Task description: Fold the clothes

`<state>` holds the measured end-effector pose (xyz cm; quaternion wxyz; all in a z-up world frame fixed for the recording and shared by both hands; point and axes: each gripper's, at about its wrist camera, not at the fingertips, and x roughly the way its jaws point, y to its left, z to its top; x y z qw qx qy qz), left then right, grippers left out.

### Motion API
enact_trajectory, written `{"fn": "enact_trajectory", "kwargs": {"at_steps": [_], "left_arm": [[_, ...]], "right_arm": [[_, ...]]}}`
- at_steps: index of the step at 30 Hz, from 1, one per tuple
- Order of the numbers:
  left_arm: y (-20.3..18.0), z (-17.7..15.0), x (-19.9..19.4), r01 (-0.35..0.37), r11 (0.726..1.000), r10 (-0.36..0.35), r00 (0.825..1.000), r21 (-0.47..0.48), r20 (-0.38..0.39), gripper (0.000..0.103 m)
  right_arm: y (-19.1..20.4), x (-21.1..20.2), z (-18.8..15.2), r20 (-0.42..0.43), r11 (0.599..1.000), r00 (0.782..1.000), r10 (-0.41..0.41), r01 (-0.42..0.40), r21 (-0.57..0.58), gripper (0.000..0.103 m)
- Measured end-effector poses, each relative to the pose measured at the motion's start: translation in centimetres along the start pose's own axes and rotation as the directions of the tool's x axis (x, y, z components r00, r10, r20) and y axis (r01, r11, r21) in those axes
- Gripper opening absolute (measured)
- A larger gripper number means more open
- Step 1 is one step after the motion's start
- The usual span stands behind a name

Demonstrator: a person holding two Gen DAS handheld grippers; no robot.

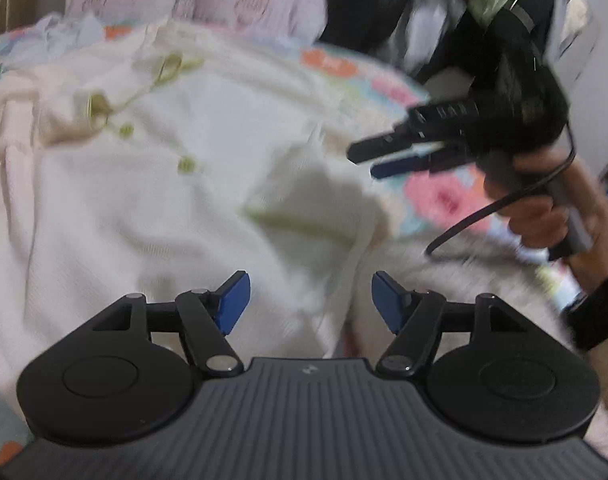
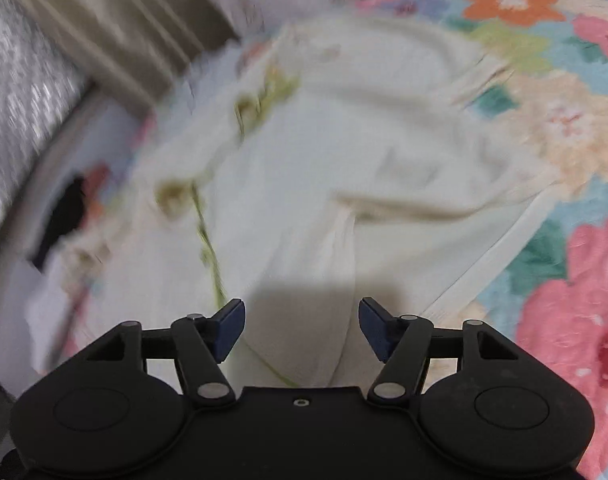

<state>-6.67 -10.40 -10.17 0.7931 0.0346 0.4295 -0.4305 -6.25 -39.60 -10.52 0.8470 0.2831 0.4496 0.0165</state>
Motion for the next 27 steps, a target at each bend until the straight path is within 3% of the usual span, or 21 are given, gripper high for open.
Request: {"fn": "enact_trajectory", "kwargs": {"at_steps": [2,3,4,5,6,9,12,15,17,20,24,25,27], "left_arm": [[1.2,-0.4,1.6,-0.071,0.996,0.068,0.996,-0.051,-0.059,0.040],[2.1,-0.4,1.7,-0.051,0.992,0.044,0.997,-0.117,-0.060,0.012],[2.9,-0.3,1.7,-0.020,0.982,0.009,0.998,-0.190,-0.055,0.009],[3.8,-0.3,1.7,0.011,0.965,-0.025,0.999,-0.261,-0.047,0.008],[4.3,-0.1,1.2,0.080,0.944,-0.086,0.996,-0.321,-0.006,0.007],[3.3,0.5,-0.5,0.231,0.907,-0.211,0.973,-0.352,0.095,0.007],[2.2,0.6,-0.1,0.256,0.900,-0.246,0.966,-0.354,0.075,0.011],[1.3,0.1,1.5,0.114,0.937,-0.132,0.991,-0.330,-0.032,0.031],[1.0,-0.6,1.1,0.126,0.942,-0.141,0.990,-0.311,-0.024,0.034],[0.4,-1.0,-0.7,0.096,0.963,-0.100,0.995,-0.251,-0.002,0.047],[0.4,-1.3,-3.8,-0.029,0.988,0.035,0.998,-0.151,0.043,0.066],[0.9,-1.3,-4.2,-0.059,0.988,0.065,0.997,-0.144,0.039,0.067],[2.1,-1.8,-3.5,-0.107,0.977,0.101,0.994,-0.182,-0.042,0.067]], "right_arm": [[0.5,2.9,-0.1,-0.094,0.998,0.994,-0.056,0.053,-0.032,0.064],[1.1,3.4,-0.5,-0.108,0.994,0.990,-0.086,0.078,-0.076,0.056],[1.6,3.9,-0.9,-0.118,0.987,0.986,-0.116,0.102,-0.123,0.033],[2.5,3.4,-1.4,-0.105,0.980,0.986,-0.127,0.108,-0.164,0.018],[3.4,2.6,-1.7,-0.082,0.975,0.990,-0.114,0.096,-0.202,0.013],[4.7,0.6,-2.7,-0.063,0.969,0.997,-0.033,0.016,-0.248,0.009],[4.8,0.8,-3.3,-0.098,0.967,0.992,-0.075,0.049,-0.250,0.008],[5.0,1.3,-3.8,-0.131,0.960,0.979,-0.154,0.117,-0.253,0.014],[5.3,1.0,-3.8,-0.112,0.961,0.981,-0.157,0.126,-0.245,0.015],[6.1,-0.5,-3.7,-0.059,0.969,0.990,-0.129,0.114,-0.218,0.019],[9.1,-1.9,-3.7,0.032,0.925,0.979,-0.203,0.202,-0.322,0.040],[9.7,-2.0,-4.0,0.037,0.918,0.982,-0.186,0.187,-0.350,0.046],[10.3,-1.1,-4.2,0.007,0.929,0.991,-0.135,0.129,-0.348,0.050]]}}
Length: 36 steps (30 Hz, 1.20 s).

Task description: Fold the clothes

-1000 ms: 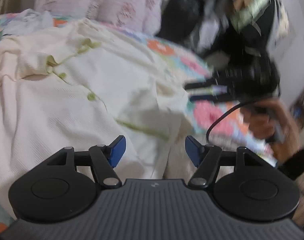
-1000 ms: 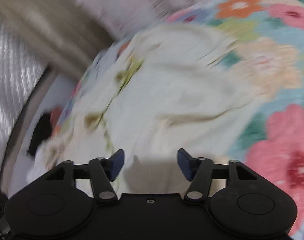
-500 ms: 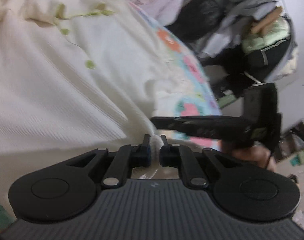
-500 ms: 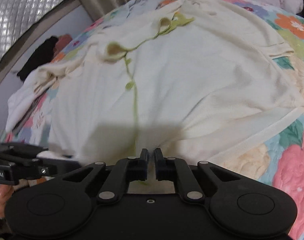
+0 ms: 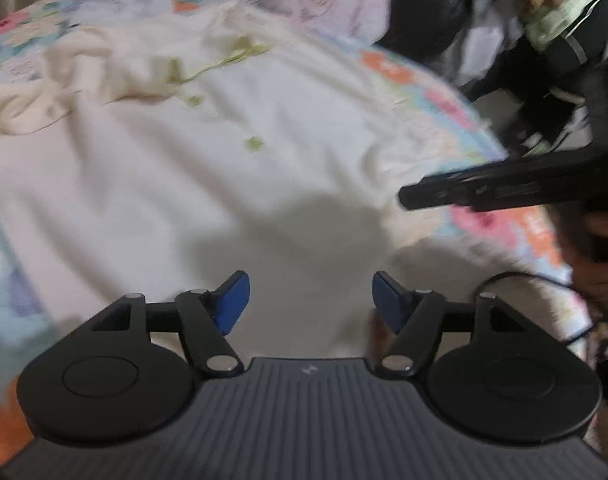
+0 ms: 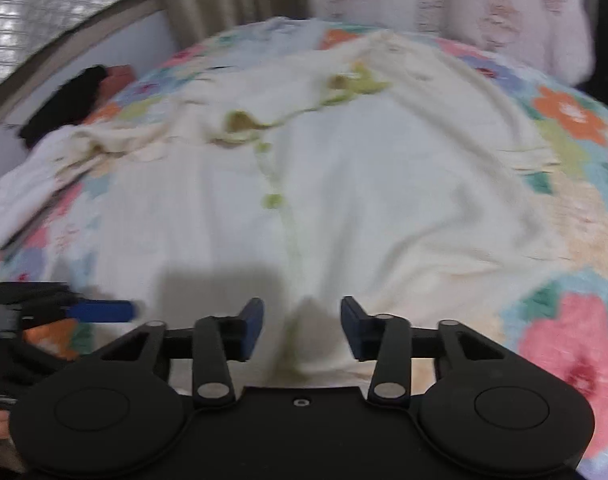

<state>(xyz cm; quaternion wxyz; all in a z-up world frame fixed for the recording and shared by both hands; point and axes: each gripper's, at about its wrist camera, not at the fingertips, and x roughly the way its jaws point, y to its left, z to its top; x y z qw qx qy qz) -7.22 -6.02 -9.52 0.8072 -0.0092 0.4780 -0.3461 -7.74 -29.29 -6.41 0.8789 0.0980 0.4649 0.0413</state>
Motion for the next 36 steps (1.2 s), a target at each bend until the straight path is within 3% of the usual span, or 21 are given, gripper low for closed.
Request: {"fn": "enact_trajectory", "kwargs": {"at_steps": [3,8,12,16,25,31,36], "left_arm": [[1.7,-0.7,1.8,-0.069,0.996,0.060,0.990,-0.064,-0.128,0.067],[1.6,-1.1,1.1,-0.072,0.996,0.064,0.989,-0.055,-0.132,0.067],[2.8,0.3,-1.4,-0.069,0.994,0.063,0.996,-0.086,-0.061,0.067],[4.4,1.6,-3.7,-0.135,0.987,0.138,0.990,-0.084,0.033,0.067],[9.3,5.9,-5.0,-0.311,0.950,0.312,0.936,-0.032,0.166,0.067],[12.5,9.6,-2.5,-0.384,0.923,0.369,0.905,0.032,0.212,0.067],[14.4,12.7,0.9,-0.370,0.928,0.350,0.909,0.050,0.224,0.068]], "right_arm": [[1.0,2.1,0.3,-0.055,0.998,0.997,0.049,-0.046,0.052,0.050],[3.6,2.6,0.3,-0.071,0.998,0.996,0.058,-0.057,0.011,0.050],[4.4,1.8,0.7,-0.001,0.989,0.989,0.147,-0.147,0.022,0.051],[3.7,2.7,0.8,0.063,0.980,0.981,0.182,-0.186,0.073,0.051],[3.3,2.9,1.7,0.177,0.949,0.948,0.263,-0.287,0.130,0.051],[3.3,5.4,3.4,0.144,0.955,0.957,0.250,-0.268,0.124,0.052],[3.4,9.3,7.8,0.082,0.960,0.977,0.198,-0.210,0.184,0.053]]}}
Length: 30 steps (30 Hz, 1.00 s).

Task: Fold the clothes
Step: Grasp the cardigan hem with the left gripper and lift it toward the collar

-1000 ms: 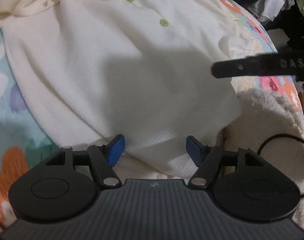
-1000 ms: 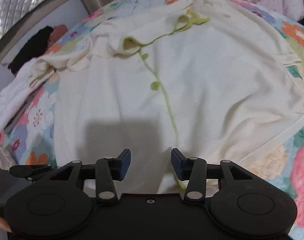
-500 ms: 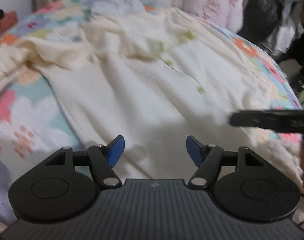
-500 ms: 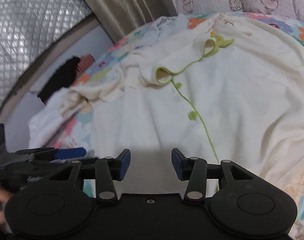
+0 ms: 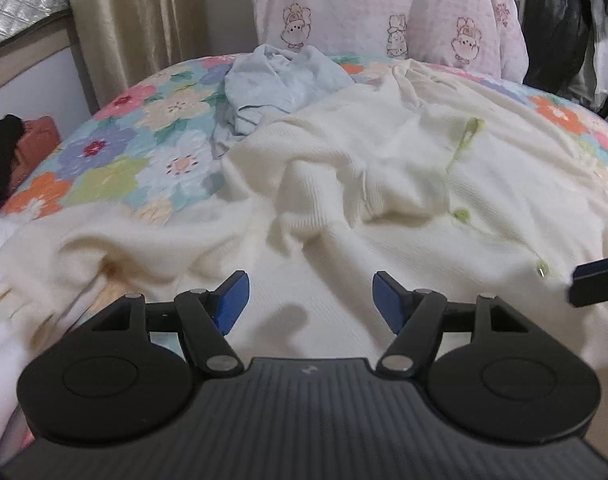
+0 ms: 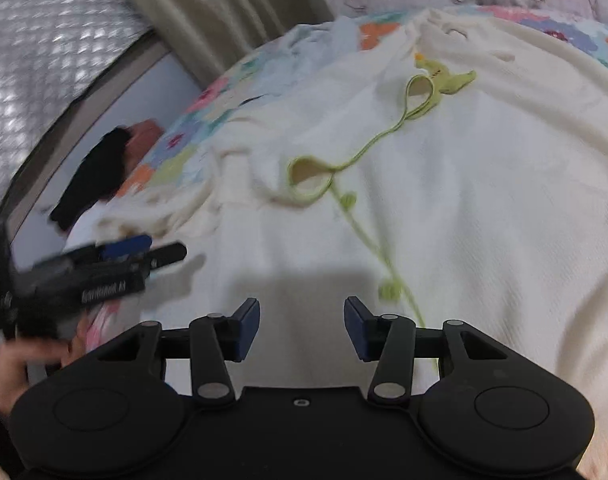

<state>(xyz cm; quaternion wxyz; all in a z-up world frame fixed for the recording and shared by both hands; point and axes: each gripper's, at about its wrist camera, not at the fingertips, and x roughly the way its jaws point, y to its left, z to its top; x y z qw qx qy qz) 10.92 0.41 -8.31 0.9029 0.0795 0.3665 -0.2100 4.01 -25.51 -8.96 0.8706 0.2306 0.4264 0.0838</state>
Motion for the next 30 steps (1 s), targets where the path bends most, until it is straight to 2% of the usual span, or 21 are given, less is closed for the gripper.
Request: {"fn": "enact_trajectory", "kwargs": {"at_steps": [2,6,10,12,14,15,17,19,22,25,30], "left_arm": [[-0.5,0.7,1.8,0.016,1.000,-0.016,1.000,0.018,0.005,0.068],[-2.2,1.6,5.2,-0.003,0.984,-0.004,0.999,0.176,0.041,0.070],[-2.7,1.3,8.6,-0.076,0.976,0.073,0.997,0.203,0.025,0.070],[-2.3,0.9,9.8,-0.062,0.985,0.059,0.998,0.161,0.029,0.070],[-1.9,1.5,11.2,-0.062,0.991,0.064,0.998,0.122,-0.010,0.069],[-1.9,1.8,11.3,-0.058,0.992,0.059,0.998,0.116,-0.010,0.067],[-1.7,2.4,11.3,-0.047,0.993,0.048,0.999,0.106,-0.008,0.058],[-1.5,2.6,11.3,-0.033,0.994,0.034,0.999,0.103,-0.014,0.035],[-1.5,3.0,11.3,-0.033,0.995,0.035,0.999,0.099,-0.017,0.026],[-1.3,4.0,11.2,-0.037,0.999,0.038,0.999,0.038,-0.024,0.021],[0.0,5.0,11.3,-0.028,0.994,0.027,1.000,-0.102,-0.010,0.021]], "right_arm": [[0.1,1.7,1.9,0.006,1.000,1.000,-0.004,0.004,0.017,0.053],[-1.9,3.9,5.5,0.080,0.994,0.996,0.032,-0.040,0.104,0.053],[-4.3,5.0,4.9,0.164,0.977,0.987,0.006,-0.040,0.208,0.053],[-5.2,5.5,3.7,0.175,0.969,0.984,-0.035,-0.010,0.247,0.053],[-5.5,6.2,3.9,0.136,0.975,0.990,-0.046,0.015,0.221,0.053],[-5.5,6.2,4.2,0.147,0.978,0.988,-0.053,0.022,0.206,0.053],[-5.3,6.1,4.8,0.173,0.984,0.983,-0.066,0.035,0.175,0.054],[-5.5,6.4,5.0,0.169,0.984,0.984,-0.055,0.025,0.176,0.054],[-5.8,6.6,5.2,0.154,0.984,0.987,-0.050,0.023,0.175,0.054],[-6.2,6.7,5.4,0.149,0.985,0.988,-0.045,0.019,0.172,0.054],[-6.5,7.1,5.4,0.134,0.985,0.990,-0.043,0.019,0.173,0.054]]}}
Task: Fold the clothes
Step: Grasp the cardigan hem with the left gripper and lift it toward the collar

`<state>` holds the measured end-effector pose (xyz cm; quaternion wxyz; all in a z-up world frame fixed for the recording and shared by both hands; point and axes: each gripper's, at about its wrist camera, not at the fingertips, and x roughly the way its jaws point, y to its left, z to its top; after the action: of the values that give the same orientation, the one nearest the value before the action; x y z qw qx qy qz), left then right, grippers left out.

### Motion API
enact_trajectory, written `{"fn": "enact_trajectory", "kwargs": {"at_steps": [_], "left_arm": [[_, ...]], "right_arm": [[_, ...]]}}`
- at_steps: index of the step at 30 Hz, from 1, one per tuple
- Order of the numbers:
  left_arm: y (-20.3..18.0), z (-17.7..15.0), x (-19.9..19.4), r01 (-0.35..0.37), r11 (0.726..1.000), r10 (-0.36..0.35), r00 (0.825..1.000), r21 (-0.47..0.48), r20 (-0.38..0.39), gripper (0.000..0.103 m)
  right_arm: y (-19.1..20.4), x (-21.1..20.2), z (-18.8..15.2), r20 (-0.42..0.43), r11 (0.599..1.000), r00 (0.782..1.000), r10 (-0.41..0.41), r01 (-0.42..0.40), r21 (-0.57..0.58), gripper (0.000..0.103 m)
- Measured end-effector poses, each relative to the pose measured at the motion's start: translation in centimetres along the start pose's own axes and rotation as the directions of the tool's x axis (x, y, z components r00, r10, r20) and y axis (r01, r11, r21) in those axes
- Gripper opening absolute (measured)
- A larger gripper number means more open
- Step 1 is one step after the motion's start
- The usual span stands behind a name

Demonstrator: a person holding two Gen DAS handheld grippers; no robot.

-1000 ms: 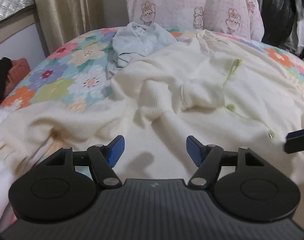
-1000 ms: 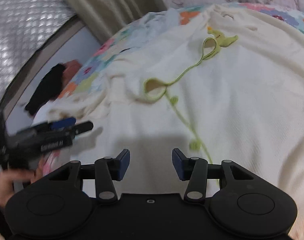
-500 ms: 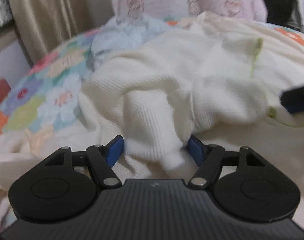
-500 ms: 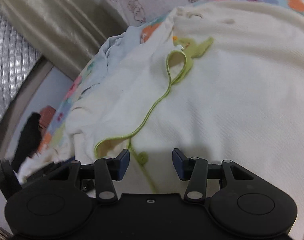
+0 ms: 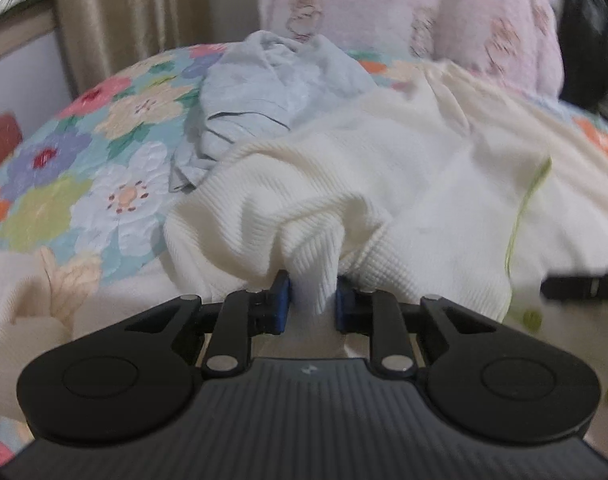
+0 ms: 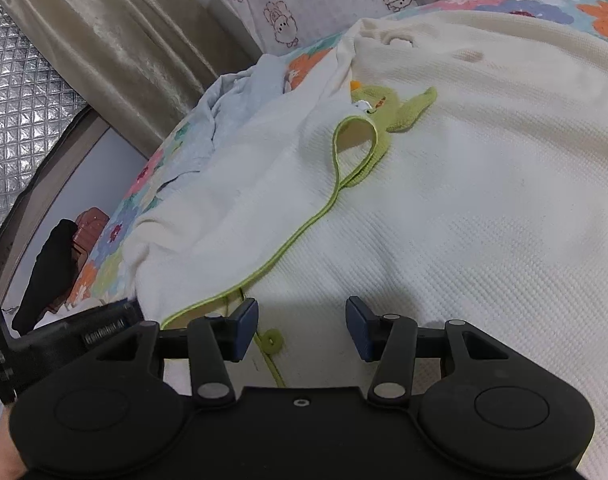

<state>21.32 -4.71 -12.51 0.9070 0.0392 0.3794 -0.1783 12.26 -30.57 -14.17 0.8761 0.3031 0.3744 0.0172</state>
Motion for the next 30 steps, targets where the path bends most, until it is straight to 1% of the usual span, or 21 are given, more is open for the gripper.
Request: {"fn": "enact_trajectory", "kwargs": {"at_steps": [2,6,8,10,12,13,15,19,23,24,25,26,27,29,30], "left_arm": [[0.5,0.1,0.0,0.000,0.999,0.000,1.000,-0.042,0.012,0.019],[0.8,0.4,-1.1,-0.009,1.000,0.010,0.999,-0.023,0.031,0.018],[1.0,0.7,-1.9,-0.011,1.000,0.013,0.998,-0.025,0.053,0.018],[0.9,0.9,-2.4,-0.029,1.000,0.029,0.997,0.002,0.074,0.018],[0.7,0.9,-2.4,-0.049,0.998,0.044,0.995,0.048,0.094,0.018],[0.6,0.9,-2.3,-0.048,0.997,0.042,0.994,0.058,0.096,0.013],[0.5,0.9,-2.3,-0.041,0.996,0.034,0.995,0.074,0.098,0.005],[0.3,1.2,-2.7,-0.033,0.994,0.020,0.992,0.100,0.127,0.004],[1.5,1.6,-2.8,0.014,0.999,-0.022,0.989,0.052,0.145,0.004],[1.9,1.6,-2.6,0.025,0.999,-0.030,0.990,0.035,0.141,0.004],[2.3,1.5,-2.5,0.037,0.999,-0.039,0.990,0.015,0.135,0.004],[2.7,1.4,-2.5,0.047,0.999,-0.046,0.990,-0.002,0.135,0.004],[3.1,1.4,-2.5,0.058,0.998,-0.055,0.989,-0.019,0.135,0.004],[3.9,1.4,-2.6,0.084,0.995,-0.075,0.987,-0.059,0.140,0.004],[4.2,1.5,-2.5,0.101,0.992,-0.089,0.986,-0.075,0.143,0.003]], "right_arm": [[0.0,0.0,-0.1,-0.004,1.000,1.000,0.001,-0.001,-0.007,0.054],[0.1,0.3,-0.1,-0.016,0.999,1.000,-0.008,0.008,-0.033,0.054],[0.1,0.5,-0.2,-0.018,0.999,1.000,-0.013,0.012,-0.035,0.055],[0.2,0.5,-0.2,-0.020,0.999,1.000,-0.017,0.016,-0.050,0.055],[0.4,0.5,-0.3,-0.024,0.997,1.000,-0.019,0.017,-0.079,0.055],[0.3,0.4,-0.2,-0.025,0.997,1.000,-0.016,0.014,-0.077,0.055],[0.2,-0.1,0.0,-0.024,0.998,1.000,-0.001,-0.001,-0.065,0.055],[0.1,-1.9,0.9,-0.012,0.998,0.999,0.050,-0.050,-0.035,0.056],[0.7,-3.4,3.0,-0.010,0.993,0.993,0.117,-0.117,-0.006,0.057],[0.7,-3.3,3.8,-0.009,0.993,0.993,0.115,-0.115,0.001,0.060],[0.7,-3.2,4.6,-0.008,0.994,0.994,0.111,-0.110,0.007,0.066],[0.7,-3.0,5.4,-0.007,0.994,0.994,0.106,-0.106,0.013,0.070],[0.7,-2.8,6.1,-0.006,0.995,0.995,0.102,-0.102,0.019,0.070],[0.3,-1.5,7.5,-0.017,0.999,0.999,0.049,-0.049,0.014,0.070],[0.0,-0.6,8.2,-0.025,1.000,1.000,0.005,-0.005,0.003,0.070]]}}
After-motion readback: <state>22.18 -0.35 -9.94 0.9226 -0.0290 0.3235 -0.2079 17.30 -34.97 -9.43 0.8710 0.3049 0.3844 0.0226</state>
